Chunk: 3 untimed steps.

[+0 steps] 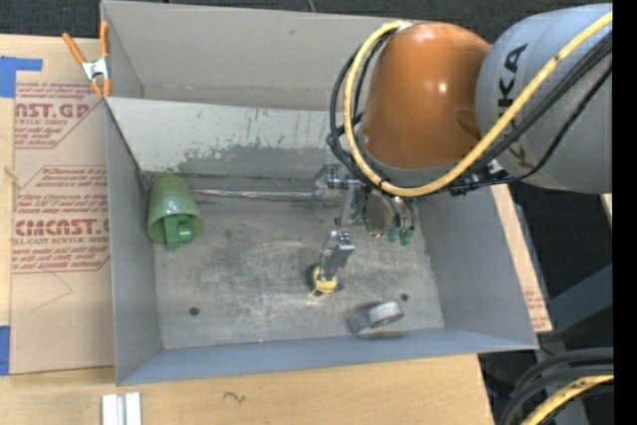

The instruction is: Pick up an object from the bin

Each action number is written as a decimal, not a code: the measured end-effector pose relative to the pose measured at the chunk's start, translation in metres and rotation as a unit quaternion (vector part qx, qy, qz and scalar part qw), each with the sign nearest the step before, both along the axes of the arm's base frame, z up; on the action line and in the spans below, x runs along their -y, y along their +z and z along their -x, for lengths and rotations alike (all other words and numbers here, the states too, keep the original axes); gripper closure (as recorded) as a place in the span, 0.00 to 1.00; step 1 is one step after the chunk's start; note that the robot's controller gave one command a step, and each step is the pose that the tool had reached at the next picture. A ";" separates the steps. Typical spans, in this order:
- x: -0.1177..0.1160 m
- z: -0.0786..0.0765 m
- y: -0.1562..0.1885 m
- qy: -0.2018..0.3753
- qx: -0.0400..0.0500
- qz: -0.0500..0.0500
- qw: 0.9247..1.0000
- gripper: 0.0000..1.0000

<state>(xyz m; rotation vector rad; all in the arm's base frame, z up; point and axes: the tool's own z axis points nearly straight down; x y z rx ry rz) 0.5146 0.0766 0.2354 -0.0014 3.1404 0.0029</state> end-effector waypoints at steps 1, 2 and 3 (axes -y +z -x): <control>0.084 0.012 -0.104 0.042 -0.005 0.002 0.999 0.00; 0.110 0.028 -0.162 0.185 0.012 0.002 0.983 0.00; 0.034 -0.008 -0.120 0.314 0.003 0.000 0.949 0.00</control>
Offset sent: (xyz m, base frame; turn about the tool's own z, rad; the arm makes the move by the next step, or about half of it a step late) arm -0.0093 -0.0798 -0.0987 -0.0885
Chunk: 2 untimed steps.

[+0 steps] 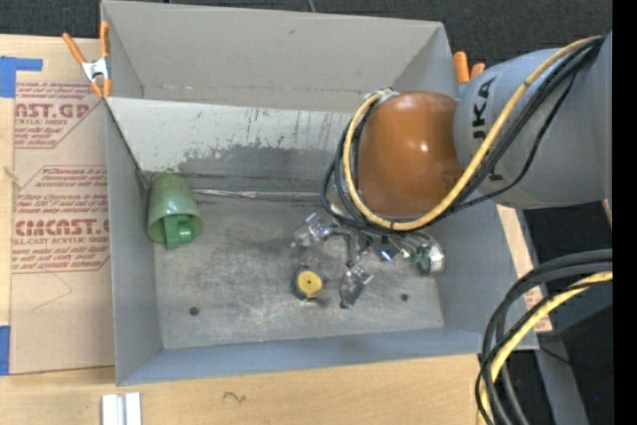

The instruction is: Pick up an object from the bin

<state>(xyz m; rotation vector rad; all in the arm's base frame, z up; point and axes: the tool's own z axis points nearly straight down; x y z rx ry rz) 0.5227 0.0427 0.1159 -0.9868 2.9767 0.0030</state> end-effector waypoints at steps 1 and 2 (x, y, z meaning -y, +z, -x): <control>0.002 0.001 -0.001 -0.002 -0.002 0.001 1.000 1.00; 0.002 0.001 -0.001 -0.002 -0.002 0.001 1.000 0.00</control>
Offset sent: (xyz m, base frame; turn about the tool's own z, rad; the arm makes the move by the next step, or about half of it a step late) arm 0.0000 0.0000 0.0000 0.0000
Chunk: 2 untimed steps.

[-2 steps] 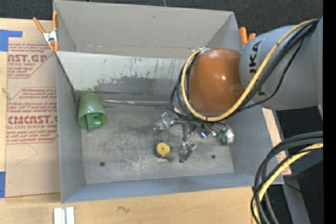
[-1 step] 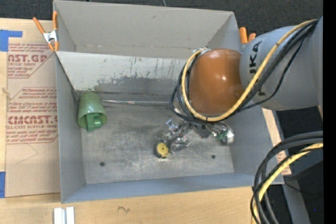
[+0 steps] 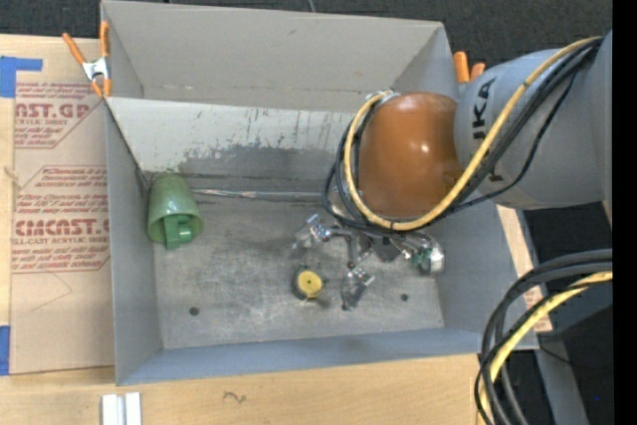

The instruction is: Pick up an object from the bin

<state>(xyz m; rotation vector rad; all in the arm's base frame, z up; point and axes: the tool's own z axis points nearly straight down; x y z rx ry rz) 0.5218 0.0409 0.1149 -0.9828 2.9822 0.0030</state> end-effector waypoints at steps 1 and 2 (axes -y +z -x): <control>-0.016 -0.030 -0.042 0.212 0.001 0.000 0.977 0.00; -0.030 0.019 -0.042 0.355 0.005 0.001 0.935 0.00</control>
Offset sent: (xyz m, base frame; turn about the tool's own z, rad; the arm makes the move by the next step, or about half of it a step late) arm 0.0294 0.0131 -0.0440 -0.4274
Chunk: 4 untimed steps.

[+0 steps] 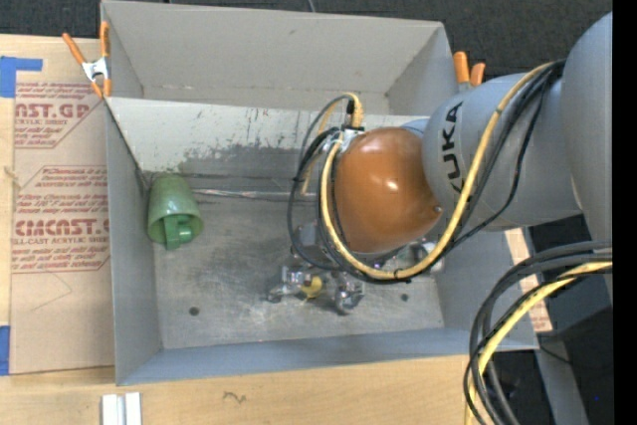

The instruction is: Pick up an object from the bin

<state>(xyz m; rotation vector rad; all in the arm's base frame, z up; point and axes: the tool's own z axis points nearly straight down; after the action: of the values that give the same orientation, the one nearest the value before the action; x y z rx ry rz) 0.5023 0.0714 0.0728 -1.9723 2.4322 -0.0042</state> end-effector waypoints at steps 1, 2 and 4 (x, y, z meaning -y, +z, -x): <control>0.029 -0.058 0.029 0.089 -0.002 0.002 0.996 0.00; 0.001 -0.004 0.010 0.254 -0.006 0.001 0.967 0.00; -0.005 -0.025 0.106 0.012 -0.002 0.000 1.000 1.00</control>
Offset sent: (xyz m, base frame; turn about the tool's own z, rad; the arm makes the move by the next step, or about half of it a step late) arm 0.0564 -0.0287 0.0277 -0.1821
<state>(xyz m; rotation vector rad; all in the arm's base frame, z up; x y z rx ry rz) 0.5274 0.0768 0.1793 -2.0025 2.4106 -0.0010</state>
